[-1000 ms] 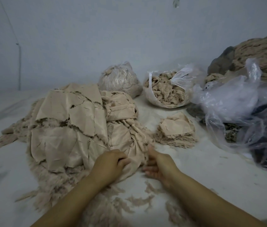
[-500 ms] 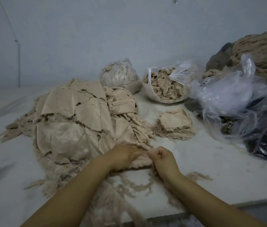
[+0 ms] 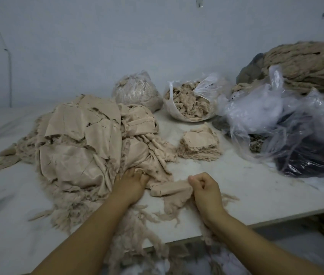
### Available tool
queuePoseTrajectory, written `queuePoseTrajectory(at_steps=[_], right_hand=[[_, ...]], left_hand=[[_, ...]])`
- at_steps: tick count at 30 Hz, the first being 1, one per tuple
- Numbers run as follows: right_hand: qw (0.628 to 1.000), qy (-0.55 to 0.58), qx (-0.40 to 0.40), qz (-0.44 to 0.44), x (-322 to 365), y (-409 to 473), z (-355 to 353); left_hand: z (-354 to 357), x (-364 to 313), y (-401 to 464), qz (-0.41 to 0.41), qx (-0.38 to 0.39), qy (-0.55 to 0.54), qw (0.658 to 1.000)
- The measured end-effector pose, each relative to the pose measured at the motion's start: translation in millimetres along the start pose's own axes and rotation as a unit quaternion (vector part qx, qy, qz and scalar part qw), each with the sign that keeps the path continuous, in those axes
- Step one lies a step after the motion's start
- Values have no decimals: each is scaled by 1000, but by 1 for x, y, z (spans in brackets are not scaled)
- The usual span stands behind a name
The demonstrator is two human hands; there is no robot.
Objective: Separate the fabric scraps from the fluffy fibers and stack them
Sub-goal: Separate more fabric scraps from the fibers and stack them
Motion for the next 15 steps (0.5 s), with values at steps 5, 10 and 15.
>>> queuePoseTrajectory(at_steps=[5, 10, 15], right_hand=[[999, 10, -32, -12, 8, 13, -21], [993, -20, 117, 28, 18, 52, -4], [990, -37, 116, 68, 8, 92, 17]], left_hand=[[-1, 32, -2, -42, -48, 12, 998], [-21, 40, 11, -75, 1, -106, 992], [-77, -10, 7, -53, -238, -95, 965]])
Point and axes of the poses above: each hand's wrist, its own y-axis towards the middle knuckle, its own z-axis out of the palm, x = y × z, the point moved 4 cm from there along y, towards the middle knuckle, and after that the axes turned 6 degrees about -x, right-handed, at the moved point
